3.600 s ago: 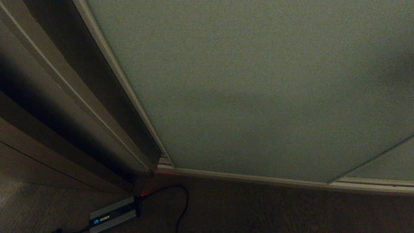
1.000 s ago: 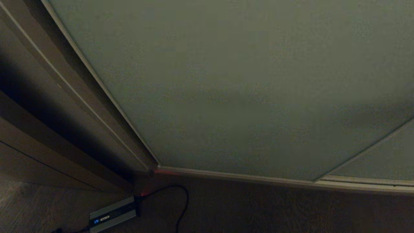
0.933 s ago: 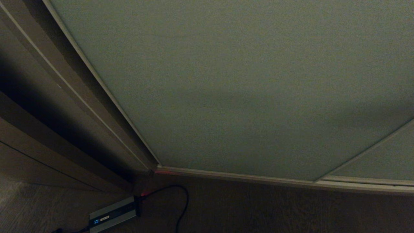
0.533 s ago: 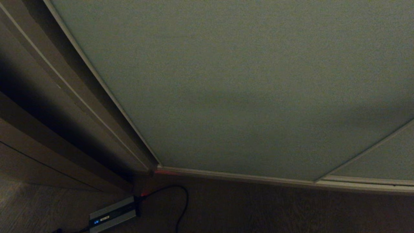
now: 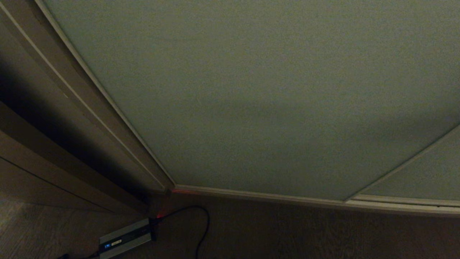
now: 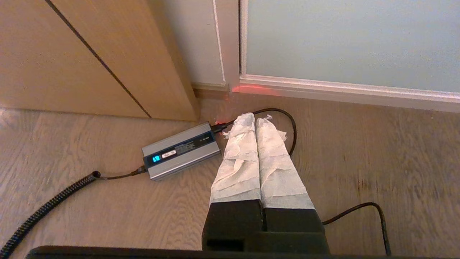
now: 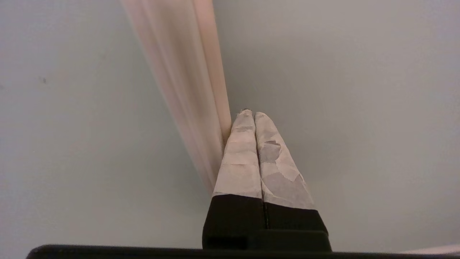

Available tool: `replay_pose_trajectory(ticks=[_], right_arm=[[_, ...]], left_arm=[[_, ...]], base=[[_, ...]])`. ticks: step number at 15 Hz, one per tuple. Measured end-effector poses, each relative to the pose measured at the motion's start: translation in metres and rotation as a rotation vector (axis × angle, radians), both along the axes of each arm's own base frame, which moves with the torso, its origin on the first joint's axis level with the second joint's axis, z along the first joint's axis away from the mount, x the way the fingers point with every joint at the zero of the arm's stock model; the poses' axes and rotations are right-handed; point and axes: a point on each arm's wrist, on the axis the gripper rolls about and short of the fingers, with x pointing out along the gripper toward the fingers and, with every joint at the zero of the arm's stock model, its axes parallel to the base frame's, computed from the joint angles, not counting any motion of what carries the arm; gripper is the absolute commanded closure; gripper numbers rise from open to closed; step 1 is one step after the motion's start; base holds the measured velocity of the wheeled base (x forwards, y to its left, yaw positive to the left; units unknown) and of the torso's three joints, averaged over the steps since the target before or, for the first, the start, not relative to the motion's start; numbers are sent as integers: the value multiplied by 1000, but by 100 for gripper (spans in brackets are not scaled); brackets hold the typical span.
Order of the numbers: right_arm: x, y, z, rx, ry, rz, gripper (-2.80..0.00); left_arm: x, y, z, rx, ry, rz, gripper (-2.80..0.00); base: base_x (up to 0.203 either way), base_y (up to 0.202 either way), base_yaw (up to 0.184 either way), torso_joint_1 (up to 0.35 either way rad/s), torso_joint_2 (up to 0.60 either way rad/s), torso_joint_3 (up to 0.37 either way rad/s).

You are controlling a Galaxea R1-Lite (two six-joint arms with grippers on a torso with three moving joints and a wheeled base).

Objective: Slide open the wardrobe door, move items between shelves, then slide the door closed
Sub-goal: Close the door

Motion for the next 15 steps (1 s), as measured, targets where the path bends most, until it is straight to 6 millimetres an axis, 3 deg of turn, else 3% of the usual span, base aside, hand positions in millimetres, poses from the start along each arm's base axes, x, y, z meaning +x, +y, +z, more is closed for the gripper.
replay_pose_trajectory(ticks=[6, 15], right_arm=[[-9, 7, 1, -10, -7, -3, 0], [-58, 36, 22, -214, -188, -61, 0]], left_arm=[[0, 0, 0, 0, 0, 0, 0], [0, 0, 0, 0, 0, -1, 0]], base=[[0, 0, 0, 0, 0, 0], [0, 0, 0, 0, 0, 0]])
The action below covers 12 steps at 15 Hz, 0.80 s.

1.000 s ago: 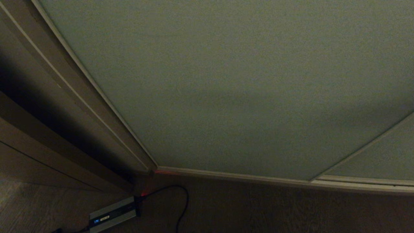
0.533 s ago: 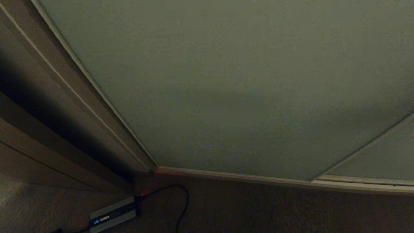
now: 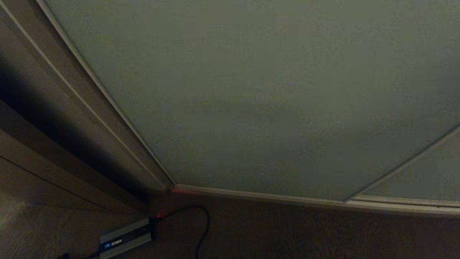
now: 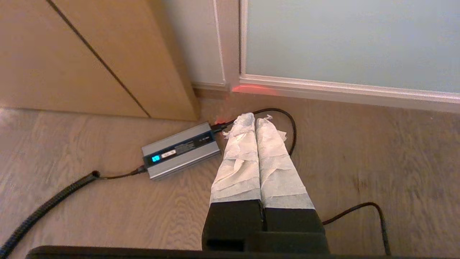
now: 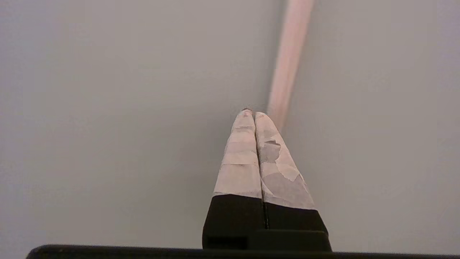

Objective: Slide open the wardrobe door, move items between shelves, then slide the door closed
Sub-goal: Close the door

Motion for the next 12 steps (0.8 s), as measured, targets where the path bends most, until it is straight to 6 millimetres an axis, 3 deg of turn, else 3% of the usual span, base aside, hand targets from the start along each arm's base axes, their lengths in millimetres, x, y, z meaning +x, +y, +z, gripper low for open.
replay_pose_trajectory(ticks=[5, 8, 10, 12], right_arm=[[-30, 24, 13, -102, -96, -8, 0], [-46, 44, 10, -115, -107, 74, 0], [-54, 55, -5, -122, -67, 149, 0], [-58, 62, -37, -133, 34, 217, 0]], left_arm=[[0, 0, 0, 0, 0, 1, 0], [0, 0, 0, 0, 0, 0, 0], [0, 0, 0, 1, 0, 0, 0], [0, 0, 0, 1, 0, 1, 0]], base=[[0, 0, 0, 0, 0, 0], [0, 0, 0, 0, 0, 0], [0, 0, 0, 0, 0, 0], [0, 0, 0, 0, 0, 0]])
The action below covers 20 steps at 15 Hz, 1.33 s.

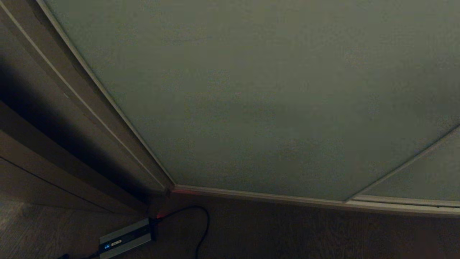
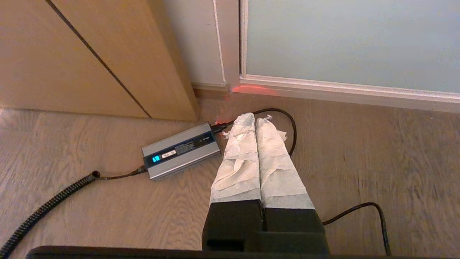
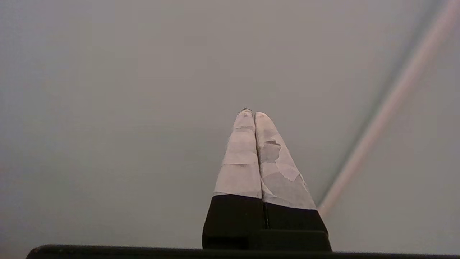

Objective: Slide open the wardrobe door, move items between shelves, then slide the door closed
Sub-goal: Close the door

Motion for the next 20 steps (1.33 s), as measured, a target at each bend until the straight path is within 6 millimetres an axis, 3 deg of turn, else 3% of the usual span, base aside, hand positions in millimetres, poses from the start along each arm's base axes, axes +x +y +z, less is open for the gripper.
replay_pose_trajectory(ticks=[3, 7, 11, 16, 20], right_arm=[[-14, 8, -61, -16, 194, 22, 0], [-50, 14, -104, 34, 346, 26, 0], [-75, 14, -151, 5, 380, 28, 0], [-73, 10, -233, 34, 462, -56, 0], [-73, 10, -249, 15, 491, -72, 0]], left_arm=[[0, 0, 0, -1, 0, 0, 0], [0, 0, 0, -1, 0, -1, 0], [0, 0, 0, 0, 0, 0, 0], [0, 0, 0, -1, 0, 0, 0], [0, 0, 0, 0, 0, -1, 0]], base=[[0, 0, 0, 0, 0, 0], [0, 0, 0, 0, 0, 0], [0, 0, 0, 0, 0, 0], [0, 0, 0, 0, 0, 0], [0, 0, 0, 0, 0, 0]])
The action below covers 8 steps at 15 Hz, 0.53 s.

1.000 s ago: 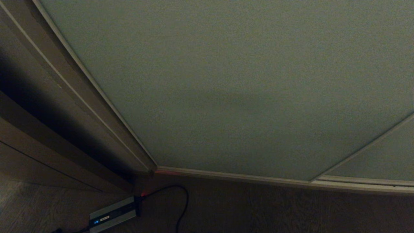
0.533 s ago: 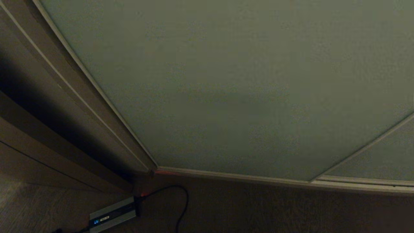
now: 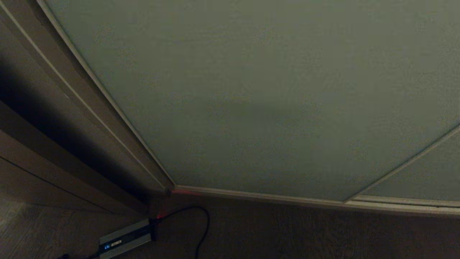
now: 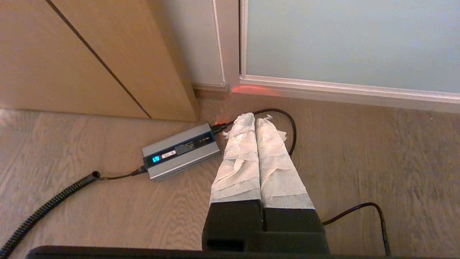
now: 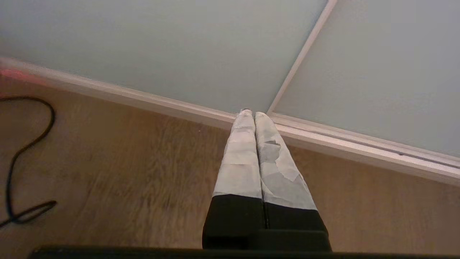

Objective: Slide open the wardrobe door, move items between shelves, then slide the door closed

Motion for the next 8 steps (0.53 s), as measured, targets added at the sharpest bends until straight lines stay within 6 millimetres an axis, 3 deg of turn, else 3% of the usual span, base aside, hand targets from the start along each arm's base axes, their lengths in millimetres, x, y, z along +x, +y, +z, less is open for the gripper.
replay_pose_trajectory(ticks=[8], right_arm=[[0, 0, -2, 28, 5, -1, 0]], left_arm=[[0, 0, 0, 0, 0, 1, 0]], base=[[0, 0, 0, 0, 0, 0]])
